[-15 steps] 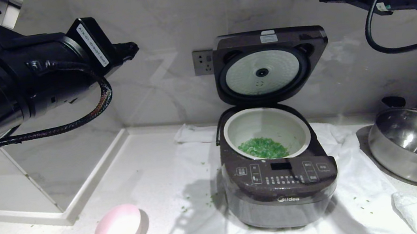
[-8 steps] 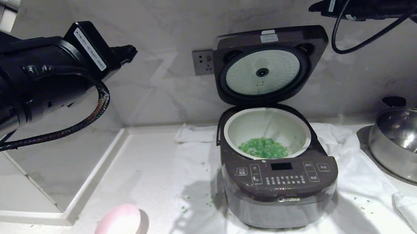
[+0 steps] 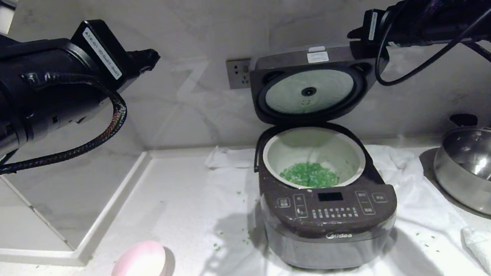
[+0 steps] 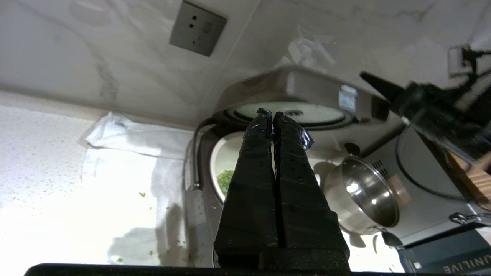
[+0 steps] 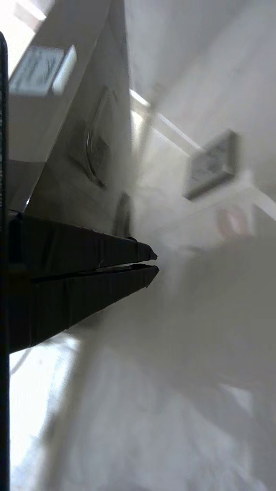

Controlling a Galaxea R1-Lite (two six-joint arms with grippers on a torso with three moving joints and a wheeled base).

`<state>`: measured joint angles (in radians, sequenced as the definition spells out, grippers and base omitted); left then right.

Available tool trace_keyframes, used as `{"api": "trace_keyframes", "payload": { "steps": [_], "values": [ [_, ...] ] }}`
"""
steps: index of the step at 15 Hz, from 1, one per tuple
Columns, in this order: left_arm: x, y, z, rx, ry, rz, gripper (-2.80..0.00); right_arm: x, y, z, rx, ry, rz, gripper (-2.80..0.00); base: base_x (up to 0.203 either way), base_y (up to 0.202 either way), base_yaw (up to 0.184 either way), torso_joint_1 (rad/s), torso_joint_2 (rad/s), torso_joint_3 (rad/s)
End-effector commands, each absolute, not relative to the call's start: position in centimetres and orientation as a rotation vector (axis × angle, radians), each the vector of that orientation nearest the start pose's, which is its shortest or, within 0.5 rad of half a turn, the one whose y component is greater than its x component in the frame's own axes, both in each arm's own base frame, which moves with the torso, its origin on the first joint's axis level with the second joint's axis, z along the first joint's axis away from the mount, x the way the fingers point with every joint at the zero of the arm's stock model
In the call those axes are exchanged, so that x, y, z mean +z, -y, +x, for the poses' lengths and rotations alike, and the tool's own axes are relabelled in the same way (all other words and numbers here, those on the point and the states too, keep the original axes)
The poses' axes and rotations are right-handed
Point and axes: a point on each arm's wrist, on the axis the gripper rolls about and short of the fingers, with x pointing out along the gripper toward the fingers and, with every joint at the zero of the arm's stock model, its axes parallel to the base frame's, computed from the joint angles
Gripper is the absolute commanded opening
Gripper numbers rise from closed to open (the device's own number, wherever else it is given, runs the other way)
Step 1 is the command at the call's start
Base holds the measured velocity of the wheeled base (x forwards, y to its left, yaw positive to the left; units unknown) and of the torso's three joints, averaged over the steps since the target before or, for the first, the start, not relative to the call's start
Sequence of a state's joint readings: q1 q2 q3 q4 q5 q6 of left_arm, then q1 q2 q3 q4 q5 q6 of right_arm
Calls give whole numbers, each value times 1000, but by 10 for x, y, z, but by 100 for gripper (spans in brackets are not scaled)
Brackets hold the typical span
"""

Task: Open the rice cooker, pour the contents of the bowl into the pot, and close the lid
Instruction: Close the rice cooker

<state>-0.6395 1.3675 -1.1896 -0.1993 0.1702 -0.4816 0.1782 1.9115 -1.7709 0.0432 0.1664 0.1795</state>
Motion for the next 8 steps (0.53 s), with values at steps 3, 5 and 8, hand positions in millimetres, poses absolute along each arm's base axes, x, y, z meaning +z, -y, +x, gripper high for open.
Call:
{"api": "trace_keyframes", "payload": {
  "steps": [3,5,8],
  "values": [
    [338,133,185,-462,-101,-481,-280,299,-75,329,357,-308,170,-280,0,0,0,0,0,0],
    [332,140,194,-453,-134,-460,-280,280,-72,315,351,-358,172,-280,0,0,0,0,0,0],
    [313,172,224,-430,-242,-409,-280,242,-68,293,348,-440,192,-280,0,0,0,0,0,0]
  ]
}}
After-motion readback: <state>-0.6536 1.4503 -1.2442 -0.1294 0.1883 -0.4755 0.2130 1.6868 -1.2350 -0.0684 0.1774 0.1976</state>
